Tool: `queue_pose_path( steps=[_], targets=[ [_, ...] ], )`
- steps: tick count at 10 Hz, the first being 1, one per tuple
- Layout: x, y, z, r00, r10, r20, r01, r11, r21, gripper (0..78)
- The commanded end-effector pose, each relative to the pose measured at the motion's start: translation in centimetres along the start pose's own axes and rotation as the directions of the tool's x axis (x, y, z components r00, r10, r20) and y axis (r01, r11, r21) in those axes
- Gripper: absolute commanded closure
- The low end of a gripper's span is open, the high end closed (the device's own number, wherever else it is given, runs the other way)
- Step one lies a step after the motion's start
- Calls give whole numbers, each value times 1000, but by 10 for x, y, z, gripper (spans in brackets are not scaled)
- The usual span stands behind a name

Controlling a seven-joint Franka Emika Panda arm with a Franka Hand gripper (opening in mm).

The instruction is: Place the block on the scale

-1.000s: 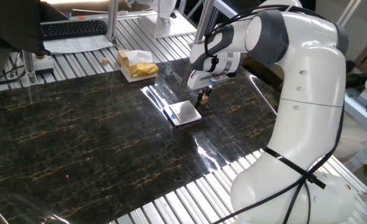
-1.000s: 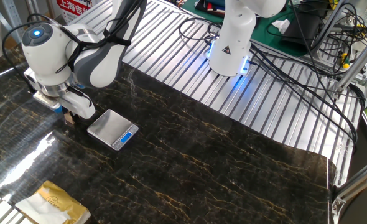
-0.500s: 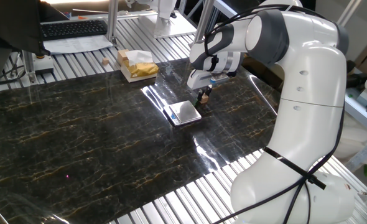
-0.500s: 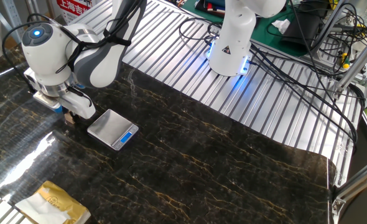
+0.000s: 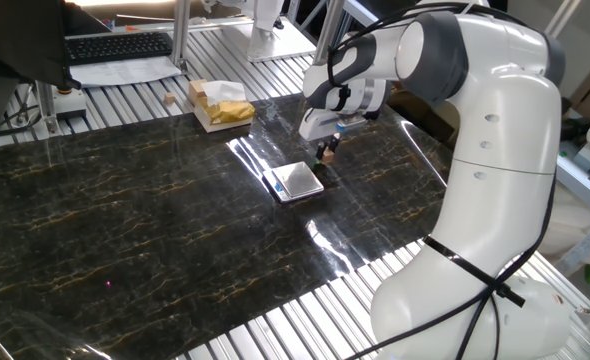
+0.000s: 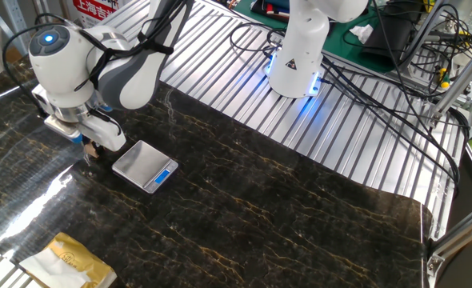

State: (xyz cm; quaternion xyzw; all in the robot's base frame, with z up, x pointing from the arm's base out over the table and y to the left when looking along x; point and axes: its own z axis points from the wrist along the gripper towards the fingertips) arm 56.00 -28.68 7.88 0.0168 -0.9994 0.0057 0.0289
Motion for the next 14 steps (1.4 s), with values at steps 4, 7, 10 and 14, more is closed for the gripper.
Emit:
queue_pose_path(
  steps=[4, 7, 10, 14],
  targets=[
    [9, 41, -40, 1000, 11, -8, -11, 1000, 17, 764],
    [15, 69, -42, 999, 30, -44, -28, 999, 28, 764],
    [17, 79, -35, 998, 46, -41, -45, 999, 29, 764],
    [21, 83, -23, 998, 49, -42, -49, 999, 6, 764]
  ],
)
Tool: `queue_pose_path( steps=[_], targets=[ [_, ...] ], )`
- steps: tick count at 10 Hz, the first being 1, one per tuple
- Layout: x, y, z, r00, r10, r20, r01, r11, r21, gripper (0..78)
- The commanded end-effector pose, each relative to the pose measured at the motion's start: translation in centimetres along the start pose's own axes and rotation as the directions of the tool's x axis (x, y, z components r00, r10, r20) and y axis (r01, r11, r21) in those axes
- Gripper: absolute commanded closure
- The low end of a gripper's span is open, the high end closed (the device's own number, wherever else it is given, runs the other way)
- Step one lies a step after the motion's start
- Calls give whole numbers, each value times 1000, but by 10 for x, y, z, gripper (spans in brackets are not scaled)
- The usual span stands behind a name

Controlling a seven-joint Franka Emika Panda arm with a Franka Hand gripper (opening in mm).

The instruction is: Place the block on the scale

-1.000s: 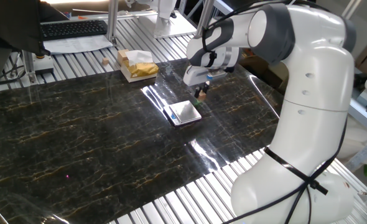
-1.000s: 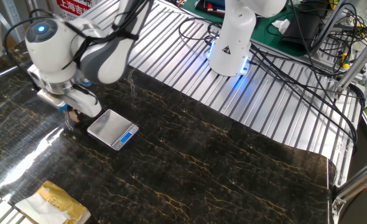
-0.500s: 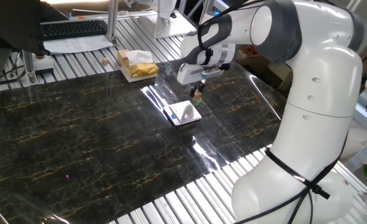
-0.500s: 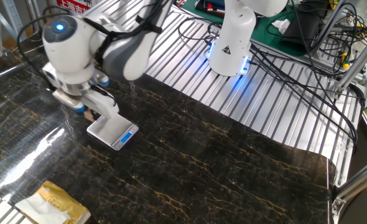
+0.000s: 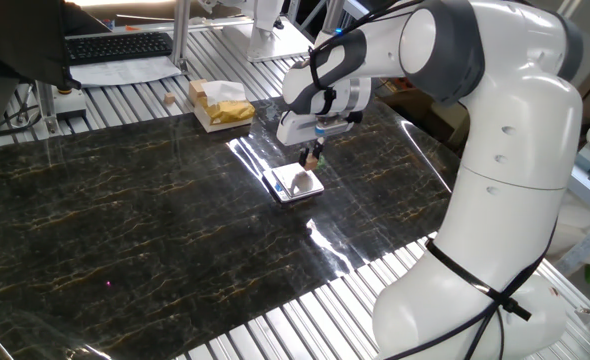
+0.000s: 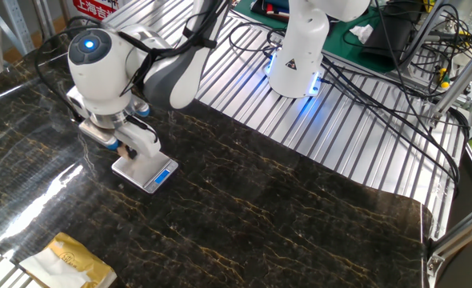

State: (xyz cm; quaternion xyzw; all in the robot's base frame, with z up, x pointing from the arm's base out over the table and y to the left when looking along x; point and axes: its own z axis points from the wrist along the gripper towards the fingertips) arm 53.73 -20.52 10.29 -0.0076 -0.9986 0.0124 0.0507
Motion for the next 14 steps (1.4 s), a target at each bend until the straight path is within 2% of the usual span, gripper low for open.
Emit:
queue_pose_path(
  steps=[1, 5, 7, 10, 14],
  targets=[
    [0, 1, 0, 1000, 0, 2, 0, 1000, -7, 764],
    [1, 9, 1, 999, -42, 8, 42, 999, -15, 764],
    [2, 13, 1, 999, -36, 13, 36, 999, -14, 764],
    [4, 22, 7, 999, -18, 37, 18, 1000, -11, 764],
    [3, 23, 10, 998, -32, 45, 33, 999, -14, 764]
  ],
)
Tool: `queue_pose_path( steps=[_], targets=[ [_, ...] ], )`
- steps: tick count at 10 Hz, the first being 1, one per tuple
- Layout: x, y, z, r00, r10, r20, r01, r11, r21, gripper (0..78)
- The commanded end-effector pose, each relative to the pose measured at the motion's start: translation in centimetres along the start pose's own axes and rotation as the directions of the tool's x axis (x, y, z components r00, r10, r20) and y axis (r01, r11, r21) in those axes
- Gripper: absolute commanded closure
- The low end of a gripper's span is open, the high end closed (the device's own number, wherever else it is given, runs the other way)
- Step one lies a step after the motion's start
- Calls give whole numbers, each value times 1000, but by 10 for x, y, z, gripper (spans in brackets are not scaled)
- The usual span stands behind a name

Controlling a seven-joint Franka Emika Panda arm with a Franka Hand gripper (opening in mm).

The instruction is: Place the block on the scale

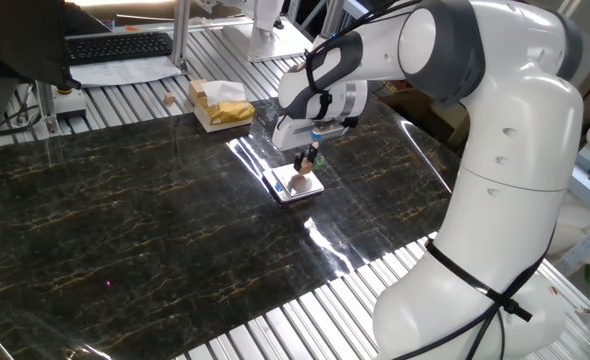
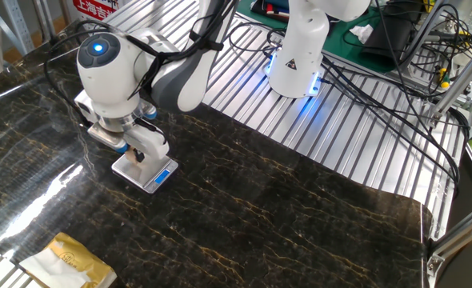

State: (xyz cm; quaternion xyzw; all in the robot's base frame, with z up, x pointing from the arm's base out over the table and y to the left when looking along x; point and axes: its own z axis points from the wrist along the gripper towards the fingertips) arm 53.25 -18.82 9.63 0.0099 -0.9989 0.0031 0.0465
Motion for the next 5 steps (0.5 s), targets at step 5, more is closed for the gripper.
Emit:
queue_pose_path(
  steps=[5],
  targets=[
    [-1, 12, 5, 999, 2, 39, -2, 1000, 2, 764]
  ],
)
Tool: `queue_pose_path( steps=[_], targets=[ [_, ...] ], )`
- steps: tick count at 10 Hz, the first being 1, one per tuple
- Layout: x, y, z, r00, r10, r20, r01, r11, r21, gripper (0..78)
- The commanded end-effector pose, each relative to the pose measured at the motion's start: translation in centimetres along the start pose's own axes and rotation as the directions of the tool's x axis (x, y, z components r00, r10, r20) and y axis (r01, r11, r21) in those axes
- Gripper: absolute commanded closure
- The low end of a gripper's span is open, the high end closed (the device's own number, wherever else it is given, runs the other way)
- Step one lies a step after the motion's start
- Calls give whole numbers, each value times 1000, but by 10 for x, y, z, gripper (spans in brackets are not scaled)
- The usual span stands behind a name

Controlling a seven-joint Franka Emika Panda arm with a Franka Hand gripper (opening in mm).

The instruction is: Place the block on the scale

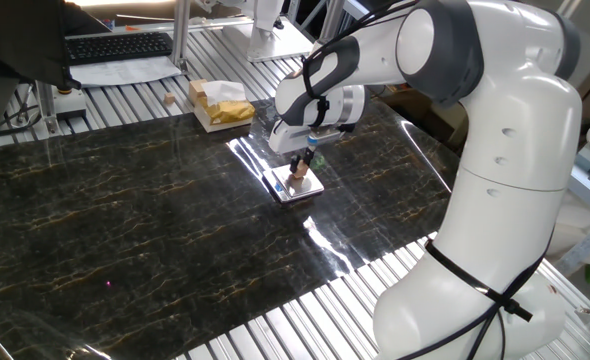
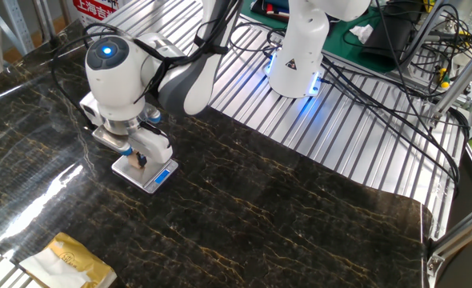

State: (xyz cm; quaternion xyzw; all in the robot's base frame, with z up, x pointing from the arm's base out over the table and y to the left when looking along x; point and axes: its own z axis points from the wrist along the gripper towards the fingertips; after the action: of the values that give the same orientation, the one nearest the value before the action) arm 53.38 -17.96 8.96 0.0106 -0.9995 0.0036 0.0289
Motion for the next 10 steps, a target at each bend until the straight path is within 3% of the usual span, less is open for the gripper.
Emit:
queue_pose_path(
  steps=[1, 10],
  targets=[
    [2, 5, -2, 1000, 5, 4, -5, 1000, 1, 764],
    [2, 10, 0, 1000, -1, 17, 1, 1000, -3, 764]
  ],
)
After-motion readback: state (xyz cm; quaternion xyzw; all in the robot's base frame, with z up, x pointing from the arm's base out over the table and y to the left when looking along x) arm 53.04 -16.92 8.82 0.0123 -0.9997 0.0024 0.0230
